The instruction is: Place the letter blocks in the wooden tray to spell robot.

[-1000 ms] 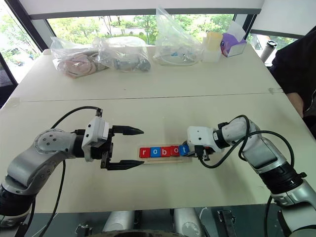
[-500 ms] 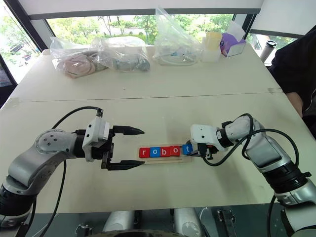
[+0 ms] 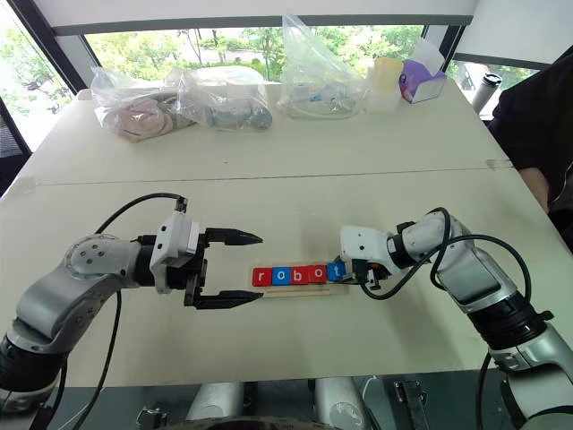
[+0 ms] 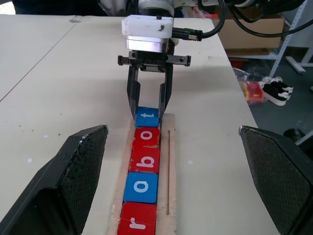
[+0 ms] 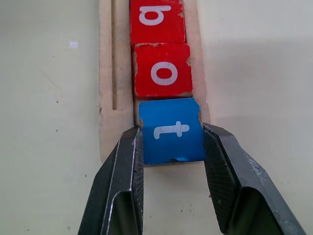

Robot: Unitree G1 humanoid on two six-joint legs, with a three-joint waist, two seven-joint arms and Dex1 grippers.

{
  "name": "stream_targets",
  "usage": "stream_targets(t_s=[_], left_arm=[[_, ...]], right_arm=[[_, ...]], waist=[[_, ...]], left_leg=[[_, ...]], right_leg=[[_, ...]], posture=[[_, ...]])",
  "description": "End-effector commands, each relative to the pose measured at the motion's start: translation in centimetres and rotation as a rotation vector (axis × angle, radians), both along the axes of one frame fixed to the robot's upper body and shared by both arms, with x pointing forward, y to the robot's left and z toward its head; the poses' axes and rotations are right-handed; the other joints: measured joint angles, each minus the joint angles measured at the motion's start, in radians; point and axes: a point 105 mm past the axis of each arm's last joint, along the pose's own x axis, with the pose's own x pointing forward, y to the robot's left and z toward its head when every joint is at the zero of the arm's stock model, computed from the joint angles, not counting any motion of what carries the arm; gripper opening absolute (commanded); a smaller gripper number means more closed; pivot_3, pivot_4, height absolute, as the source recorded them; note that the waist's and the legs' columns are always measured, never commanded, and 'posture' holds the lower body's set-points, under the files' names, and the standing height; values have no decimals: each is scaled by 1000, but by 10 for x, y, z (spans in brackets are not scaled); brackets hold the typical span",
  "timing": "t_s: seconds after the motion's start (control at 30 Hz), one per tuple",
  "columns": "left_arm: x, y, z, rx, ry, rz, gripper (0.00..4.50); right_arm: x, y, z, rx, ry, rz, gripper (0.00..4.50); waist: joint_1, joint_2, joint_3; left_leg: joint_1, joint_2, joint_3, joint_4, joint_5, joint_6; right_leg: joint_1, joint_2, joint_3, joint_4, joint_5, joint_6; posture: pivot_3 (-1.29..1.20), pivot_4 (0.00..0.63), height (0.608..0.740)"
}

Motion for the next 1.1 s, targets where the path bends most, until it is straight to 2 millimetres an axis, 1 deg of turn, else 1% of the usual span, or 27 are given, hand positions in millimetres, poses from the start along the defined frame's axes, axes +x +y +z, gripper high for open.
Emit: stream_targets(t_s=[0.03,0.33,0.9,0.97,1.0,1.1], left_arm=[[-4,-1,6,-9,-38,-15,4500],[-4,-1,6,-11,-39,-13,4500],[-2,-1,5,-8,-44,-11,4500],[-2,-1,5,-9,-44,-11,4500],[-2,-1,5,-9,-44,-11,4500],[-3,-1,5,-9,-43,-12,4500]], right_arm=[[-1,8,7,10,-20,35,1129],[-6,12,8,16,5,48,1129],[-7,14,10,28,36,47,1129],[-6,15,10,35,39,42,2188],[-6,15,10,36,35,42,2523],[-4,17,14,42,18,39,4075]], waist=[[0,0,0],[0,0,0],[0,0,0],[0,0,0],[0,0,0],[0,0,0]], left_leg=[[0,0,0,0,0,0],[0,0,0,0,0,0],[0,0,0,0,0,0],[0,0,0,0,0,0],[0,0,0,0,0,0],[0,0,0,0,0,0]], right_leg=[[0,0,0,0,0,0],[0,0,0,0,0,0],[0,0,0,0,0,0],[0,0,0,0,0,0],[0,0,0,0,0,0],[0,0,0,0,0,0]], posture=[[0,150,739],[0,150,739],[0,150,739],[0,150,739],[0,150,739],[0,150,739]])
